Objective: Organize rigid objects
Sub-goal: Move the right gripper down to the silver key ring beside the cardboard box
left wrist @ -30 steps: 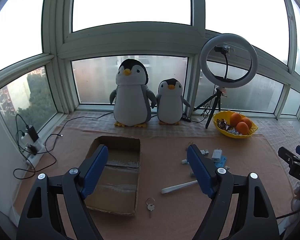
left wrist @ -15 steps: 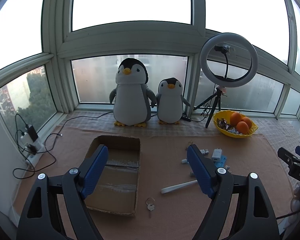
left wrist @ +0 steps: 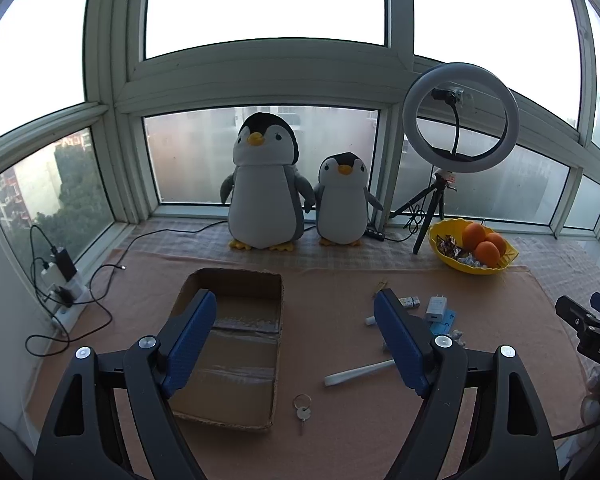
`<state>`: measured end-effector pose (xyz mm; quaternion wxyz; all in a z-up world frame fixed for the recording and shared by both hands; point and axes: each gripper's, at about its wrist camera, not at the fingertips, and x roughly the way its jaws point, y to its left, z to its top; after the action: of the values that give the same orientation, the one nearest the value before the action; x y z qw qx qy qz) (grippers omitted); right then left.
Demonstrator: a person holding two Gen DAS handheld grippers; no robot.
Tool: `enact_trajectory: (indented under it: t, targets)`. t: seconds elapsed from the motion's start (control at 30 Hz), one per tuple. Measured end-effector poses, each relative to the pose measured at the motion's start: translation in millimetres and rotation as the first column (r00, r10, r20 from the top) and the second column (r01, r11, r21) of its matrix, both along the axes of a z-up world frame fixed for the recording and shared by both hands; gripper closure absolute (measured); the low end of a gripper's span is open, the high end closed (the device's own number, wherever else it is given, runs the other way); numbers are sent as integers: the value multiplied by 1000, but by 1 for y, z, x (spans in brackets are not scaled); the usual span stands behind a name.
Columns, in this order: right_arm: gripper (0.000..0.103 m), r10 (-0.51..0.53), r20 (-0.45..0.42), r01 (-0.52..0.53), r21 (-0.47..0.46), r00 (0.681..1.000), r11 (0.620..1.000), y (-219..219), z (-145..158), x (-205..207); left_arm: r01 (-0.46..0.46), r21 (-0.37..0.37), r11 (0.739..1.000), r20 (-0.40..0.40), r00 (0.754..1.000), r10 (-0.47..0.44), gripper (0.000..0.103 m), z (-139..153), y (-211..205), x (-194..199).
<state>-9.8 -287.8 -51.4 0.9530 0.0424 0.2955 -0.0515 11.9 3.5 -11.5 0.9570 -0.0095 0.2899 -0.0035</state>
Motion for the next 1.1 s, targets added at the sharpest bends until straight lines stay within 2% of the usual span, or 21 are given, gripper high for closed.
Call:
enact_trajectory:
  t: [0.27,0.53,0.63,0.87,1.1]
  targets:
    - [1,2,-9,-2,-6,1000,1000,3,-4,5,-31,6,1000,-12,999,31,21,-6,11,3]
    - [1,22,-30,-22,1,999,1000,4,-9,11,-143,14,990,-61,988,143,21,-25,51,12]
    - [1,27,-36,-26,8,999,1000,3,-11,13,-199,30,980,-88,976,201,21,-36,73,15]
    - [1,59,-51,-58,24,997,998,5,-16,19,-321,69,945,-160,931,328,22,-67,127,18]
    - [1,85,-65,-84,18,994,996,13,-23,22,-378,81,922,-252,887,386,22,-98,160,21]
